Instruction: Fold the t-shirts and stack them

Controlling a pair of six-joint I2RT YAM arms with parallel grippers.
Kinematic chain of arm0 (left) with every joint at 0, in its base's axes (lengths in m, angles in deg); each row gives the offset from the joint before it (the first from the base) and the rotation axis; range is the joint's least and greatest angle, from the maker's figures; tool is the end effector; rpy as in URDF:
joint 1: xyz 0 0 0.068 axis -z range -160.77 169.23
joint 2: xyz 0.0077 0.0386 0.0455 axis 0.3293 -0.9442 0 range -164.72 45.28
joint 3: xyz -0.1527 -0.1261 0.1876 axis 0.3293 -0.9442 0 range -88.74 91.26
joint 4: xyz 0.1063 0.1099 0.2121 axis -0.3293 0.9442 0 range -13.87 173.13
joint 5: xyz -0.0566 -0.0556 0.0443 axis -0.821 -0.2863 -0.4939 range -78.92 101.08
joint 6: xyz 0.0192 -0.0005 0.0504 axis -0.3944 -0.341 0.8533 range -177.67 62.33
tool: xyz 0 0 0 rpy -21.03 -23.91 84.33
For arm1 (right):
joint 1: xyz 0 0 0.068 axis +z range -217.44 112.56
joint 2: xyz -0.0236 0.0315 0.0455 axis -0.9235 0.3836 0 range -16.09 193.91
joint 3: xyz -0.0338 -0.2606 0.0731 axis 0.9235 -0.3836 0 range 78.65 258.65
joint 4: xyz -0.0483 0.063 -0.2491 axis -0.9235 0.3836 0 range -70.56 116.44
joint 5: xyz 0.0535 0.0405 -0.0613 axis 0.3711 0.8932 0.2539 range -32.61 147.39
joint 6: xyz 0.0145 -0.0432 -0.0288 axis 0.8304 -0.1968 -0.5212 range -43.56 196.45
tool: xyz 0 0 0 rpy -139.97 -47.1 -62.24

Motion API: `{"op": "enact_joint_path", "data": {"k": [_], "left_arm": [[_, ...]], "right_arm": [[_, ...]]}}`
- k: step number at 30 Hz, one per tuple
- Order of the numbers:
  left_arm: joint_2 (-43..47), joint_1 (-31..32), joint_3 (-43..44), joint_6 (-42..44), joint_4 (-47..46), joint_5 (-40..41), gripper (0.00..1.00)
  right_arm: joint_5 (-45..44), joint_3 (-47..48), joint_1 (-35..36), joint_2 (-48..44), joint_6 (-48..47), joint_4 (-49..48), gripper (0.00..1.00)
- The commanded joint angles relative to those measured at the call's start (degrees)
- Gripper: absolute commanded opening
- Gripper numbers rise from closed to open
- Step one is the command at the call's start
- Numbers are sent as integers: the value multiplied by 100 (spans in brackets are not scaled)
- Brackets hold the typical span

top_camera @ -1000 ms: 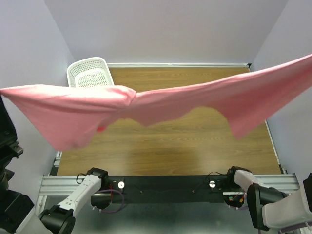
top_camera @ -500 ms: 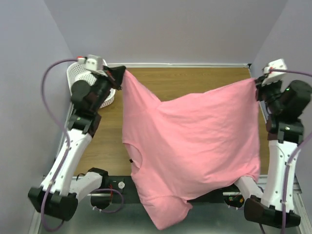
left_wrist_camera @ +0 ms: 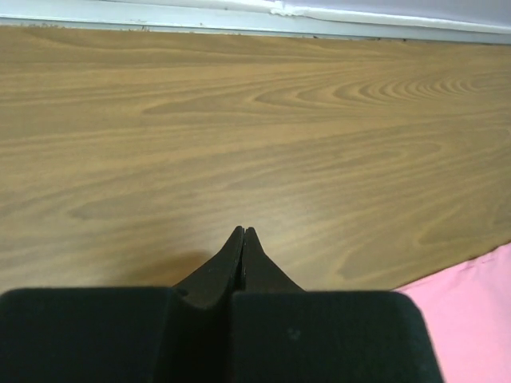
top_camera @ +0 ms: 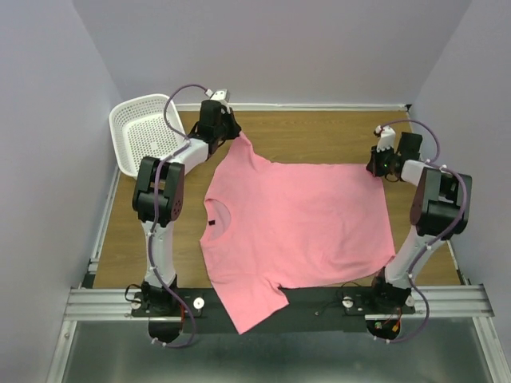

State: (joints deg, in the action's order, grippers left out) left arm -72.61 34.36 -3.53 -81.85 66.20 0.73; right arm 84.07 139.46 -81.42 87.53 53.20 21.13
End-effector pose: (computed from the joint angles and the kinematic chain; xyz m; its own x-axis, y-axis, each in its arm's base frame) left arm 0.4643 -0.1321 0.2229 -0.5111 -0.2792 -0.8129 0.2272 0.8682 -0.4411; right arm 0.3708 -0.0758 0.1735 -0.5873 -0.2171 -0.7797 -0.3556 0.9346 0.0076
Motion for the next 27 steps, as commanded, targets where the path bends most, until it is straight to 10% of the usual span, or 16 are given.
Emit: {"op": "enact_joint_path", "data": {"k": [1, 16, 20, 27], "left_arm": [[-514, 24, 908, -139, 394, 200, 0], [-2097, -142, 3774, -341, 1432, 288, 0], [-2362, -178, 4617, -359, 1863, 533, 46], [86, -151, 2615, 818, 750, 1229, 65]], "right_arm": [[13, 808, 9, 781, 250, -626, 1], [-866, 2039, 9, 1512, 1094, -829, 1], [-1076, 2259, 9, 1557, 1428, -811, 45], [-561, 1250, -96, 47, 1051, -706, 98]]}}
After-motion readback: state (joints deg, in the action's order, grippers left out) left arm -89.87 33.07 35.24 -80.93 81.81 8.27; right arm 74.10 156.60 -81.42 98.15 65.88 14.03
